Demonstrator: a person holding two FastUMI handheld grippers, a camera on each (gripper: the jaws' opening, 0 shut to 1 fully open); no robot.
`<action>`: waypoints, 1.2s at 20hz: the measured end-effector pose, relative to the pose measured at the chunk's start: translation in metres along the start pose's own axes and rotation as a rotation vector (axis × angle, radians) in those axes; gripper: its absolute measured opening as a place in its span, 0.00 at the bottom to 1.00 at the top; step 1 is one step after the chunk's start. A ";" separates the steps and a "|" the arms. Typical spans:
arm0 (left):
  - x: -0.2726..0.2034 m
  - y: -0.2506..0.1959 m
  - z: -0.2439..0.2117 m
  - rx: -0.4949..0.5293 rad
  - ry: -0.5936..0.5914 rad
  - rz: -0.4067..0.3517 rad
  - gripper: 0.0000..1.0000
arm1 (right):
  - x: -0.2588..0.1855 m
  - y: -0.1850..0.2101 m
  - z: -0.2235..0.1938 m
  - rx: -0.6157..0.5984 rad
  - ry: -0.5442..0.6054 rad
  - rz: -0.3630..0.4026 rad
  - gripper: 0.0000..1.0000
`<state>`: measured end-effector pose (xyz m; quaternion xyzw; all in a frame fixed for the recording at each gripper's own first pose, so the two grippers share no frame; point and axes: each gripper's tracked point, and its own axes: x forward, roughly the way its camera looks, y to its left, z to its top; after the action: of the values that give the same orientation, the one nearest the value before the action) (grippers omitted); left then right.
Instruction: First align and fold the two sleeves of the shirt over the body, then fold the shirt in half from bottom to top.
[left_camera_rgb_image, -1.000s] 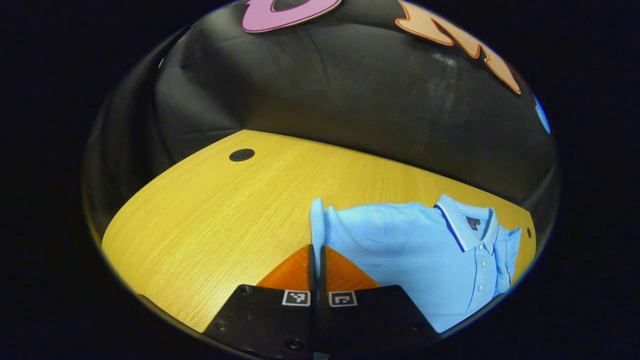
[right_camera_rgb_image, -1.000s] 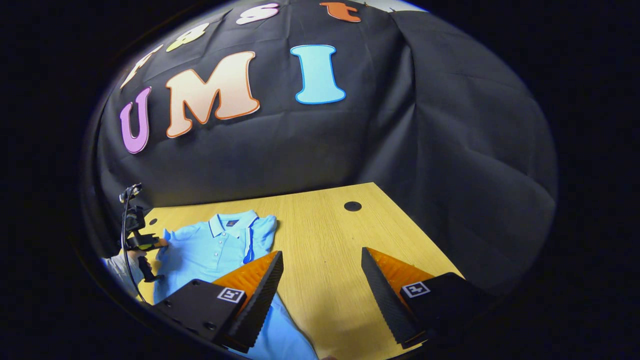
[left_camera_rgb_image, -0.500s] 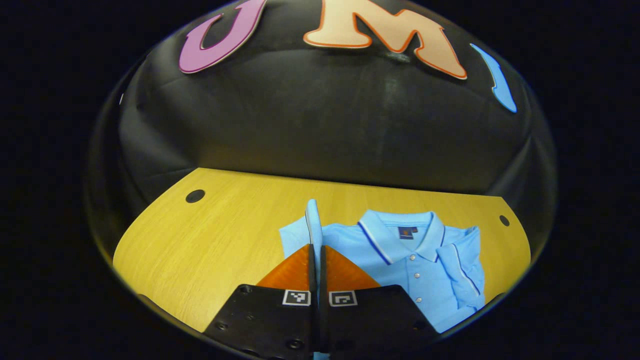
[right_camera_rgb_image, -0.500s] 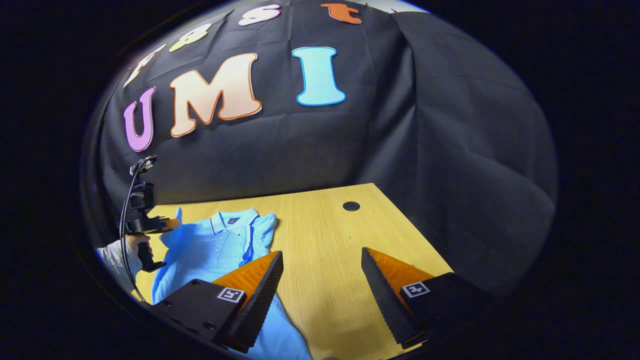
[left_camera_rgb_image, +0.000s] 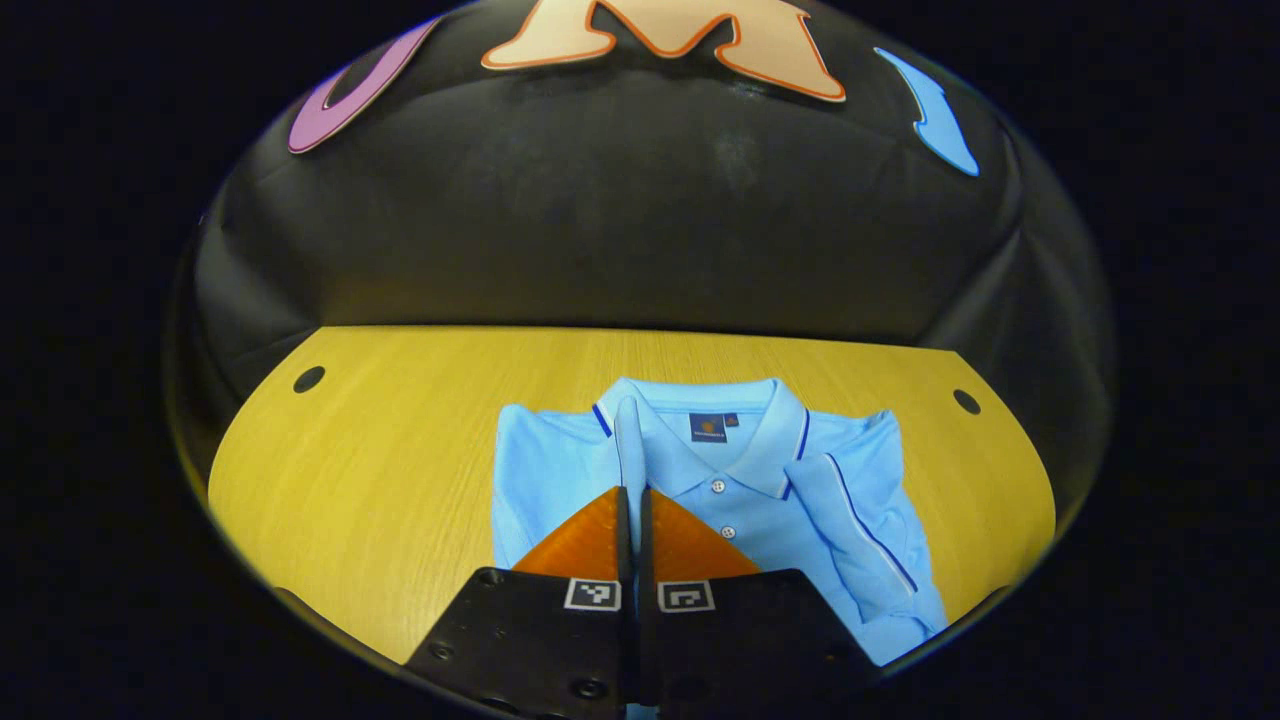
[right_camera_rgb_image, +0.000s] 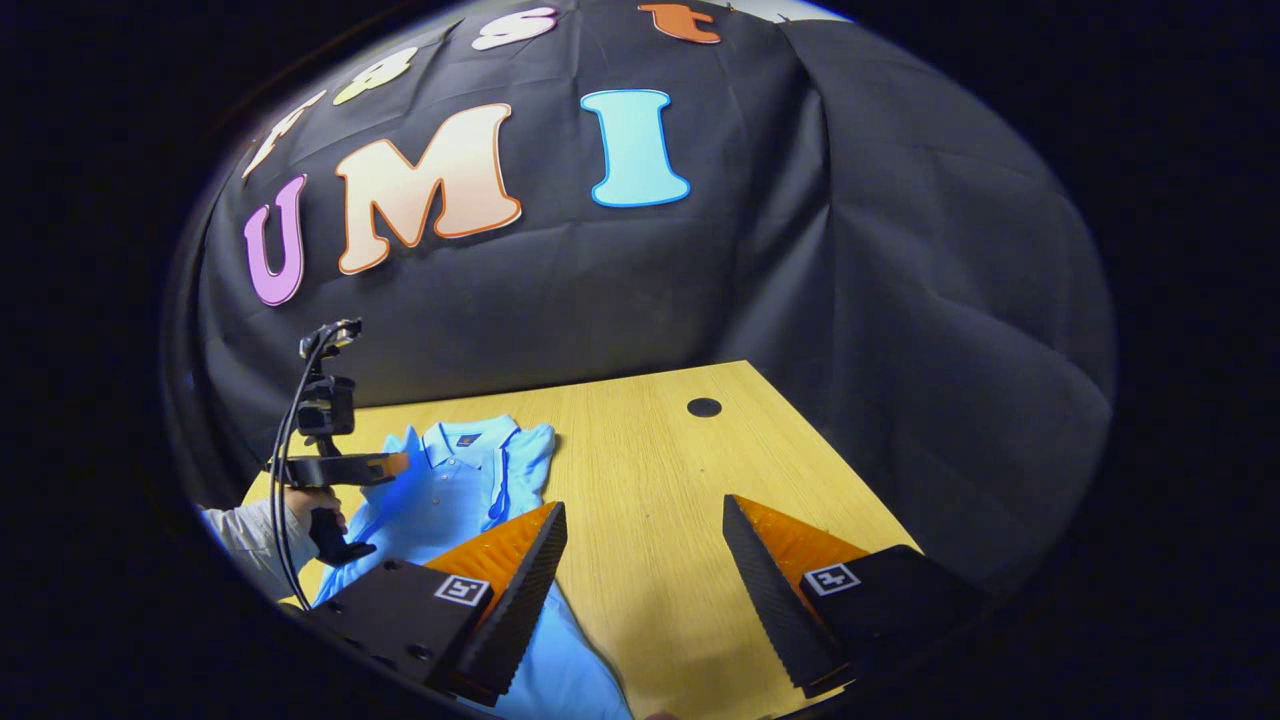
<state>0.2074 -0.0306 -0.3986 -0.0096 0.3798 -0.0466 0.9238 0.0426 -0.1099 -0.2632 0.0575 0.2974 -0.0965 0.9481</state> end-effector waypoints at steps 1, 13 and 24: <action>0.003 -0.001 -0.003 0.000 0.009 -0.006 0.00 | 0.002 0.005 0.000 0.007 0.001 0.001 0.93; -0.123 0.023 0.032 0.018 -0.188 -0.077 0.96 | -0.029 0.058 -0.007 -0.067 -0.074 0.077 0.98; -0.289 0.056 -0.055 0.132 -0.264 0.009 0.95 | -0.115 0.053 -0.050 -0.104 -0.090 0.162 0.98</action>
<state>-0.0310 0.0533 -0.2379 0.0469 0.2510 -0.0654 0.9646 -0.0665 -0.0330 -0.2351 0.0275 0.2535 -0.0065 0.9669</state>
